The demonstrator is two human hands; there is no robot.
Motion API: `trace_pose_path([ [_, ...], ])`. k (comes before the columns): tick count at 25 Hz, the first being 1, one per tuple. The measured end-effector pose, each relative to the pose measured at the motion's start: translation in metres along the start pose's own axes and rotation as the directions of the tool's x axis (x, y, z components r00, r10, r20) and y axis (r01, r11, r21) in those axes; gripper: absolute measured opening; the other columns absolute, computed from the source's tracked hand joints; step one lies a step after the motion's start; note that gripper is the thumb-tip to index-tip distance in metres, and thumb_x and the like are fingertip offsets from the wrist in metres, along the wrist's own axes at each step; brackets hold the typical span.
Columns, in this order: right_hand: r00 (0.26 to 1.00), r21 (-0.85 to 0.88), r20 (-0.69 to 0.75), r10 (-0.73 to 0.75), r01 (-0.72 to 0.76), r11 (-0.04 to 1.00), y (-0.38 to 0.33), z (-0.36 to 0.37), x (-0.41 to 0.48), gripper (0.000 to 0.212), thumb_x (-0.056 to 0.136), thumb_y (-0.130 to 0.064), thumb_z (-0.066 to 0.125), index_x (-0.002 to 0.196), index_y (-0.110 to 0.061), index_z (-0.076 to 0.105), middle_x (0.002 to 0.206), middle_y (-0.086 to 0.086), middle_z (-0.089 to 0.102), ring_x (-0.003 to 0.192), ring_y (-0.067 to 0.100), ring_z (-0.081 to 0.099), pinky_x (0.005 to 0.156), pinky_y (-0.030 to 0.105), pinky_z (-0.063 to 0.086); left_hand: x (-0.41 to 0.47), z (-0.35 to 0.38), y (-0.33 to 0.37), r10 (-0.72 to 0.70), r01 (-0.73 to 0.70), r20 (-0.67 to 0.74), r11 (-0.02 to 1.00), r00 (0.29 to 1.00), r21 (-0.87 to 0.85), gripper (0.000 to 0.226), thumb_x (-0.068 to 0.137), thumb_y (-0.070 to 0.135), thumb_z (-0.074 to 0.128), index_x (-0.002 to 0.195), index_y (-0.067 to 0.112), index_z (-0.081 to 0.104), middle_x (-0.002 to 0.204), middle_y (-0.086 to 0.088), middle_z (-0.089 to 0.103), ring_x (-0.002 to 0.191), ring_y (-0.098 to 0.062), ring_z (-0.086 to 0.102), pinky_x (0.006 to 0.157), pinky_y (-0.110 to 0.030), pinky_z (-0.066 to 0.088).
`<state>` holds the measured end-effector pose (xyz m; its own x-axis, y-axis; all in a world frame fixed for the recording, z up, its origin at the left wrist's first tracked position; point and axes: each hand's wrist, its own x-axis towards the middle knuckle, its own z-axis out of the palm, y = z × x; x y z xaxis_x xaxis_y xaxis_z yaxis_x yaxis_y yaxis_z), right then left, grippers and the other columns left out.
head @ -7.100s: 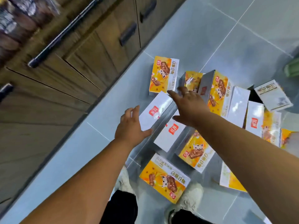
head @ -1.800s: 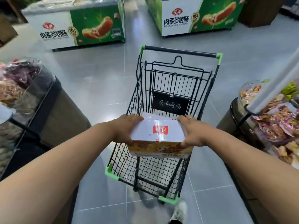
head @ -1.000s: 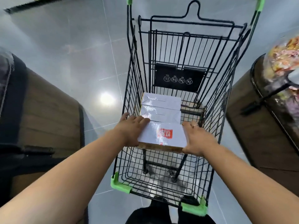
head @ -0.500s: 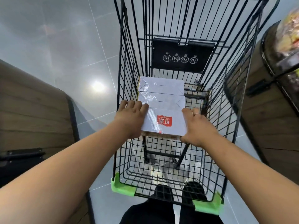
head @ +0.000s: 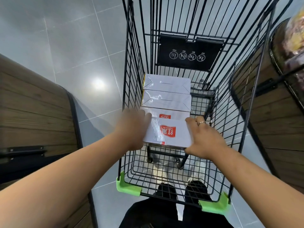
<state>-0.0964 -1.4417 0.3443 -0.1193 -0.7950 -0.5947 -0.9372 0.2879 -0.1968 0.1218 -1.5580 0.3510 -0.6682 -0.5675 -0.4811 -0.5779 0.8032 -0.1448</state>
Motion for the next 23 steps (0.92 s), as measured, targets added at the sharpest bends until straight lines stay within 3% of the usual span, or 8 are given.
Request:
trace_pose_path([
  [7,1.0,-0.013,0.021,-0.024,0.024,1.0,-0.007,0.015,-0.002,0.096,0.062,-0.049,0.073,0.137,-0.027,0.018,0.124,0.004,0.033,0.096,0.026,0.056,0.074,0.04,0.054,-0.01,0.01,0.004,-0.015,0.013,0.066,0.999,0.998,0.033,0.076,0.076,0.038,0.057,0.136,0.014,0.017,0.13,-0.008,0.036,0.12,-0.032,0.038,0.105,-0.044,0.021],
  [18,0.997,-0.019,-0.031,0.071,-0.072,0.997,-0.004,0.082,0.036,0.09,0.067,-0.036,0.077,0.137,-0.019,0.023,0.128,0.009,0.029,0.1,0.032,0.054,0.069,0.04,0.052,0.02,0.064,0.027,-0.113,0.114,0.111,0.994,0.987,0.001,0.076,0.08,0.025,0.059,0.139,0.014,0.012,0.136,-0.008,0.034,0.13,-0.03,0.033,0.112,-0.046,0.016],
  [23,0.997,-0.01,-0.01,0.081,-0.081,0.997,-0.003,0.108,0.053,0.089,0.069,-0.032,0.078,0.137,-0.016,0.024,0.126,0.011,0.028,0.1,0.031,0.05,0.074,0.041,0.052,0.032,0.086,0.029,-0.107,0.109,0.202,0.994,0.974,-0.001,0.087,0.08,0.027,0.061,0.146,0.012,0.006,0.142,-0.008,0.027,0.131,-0.031,0.03,0.11,-0.042,0.024],
])
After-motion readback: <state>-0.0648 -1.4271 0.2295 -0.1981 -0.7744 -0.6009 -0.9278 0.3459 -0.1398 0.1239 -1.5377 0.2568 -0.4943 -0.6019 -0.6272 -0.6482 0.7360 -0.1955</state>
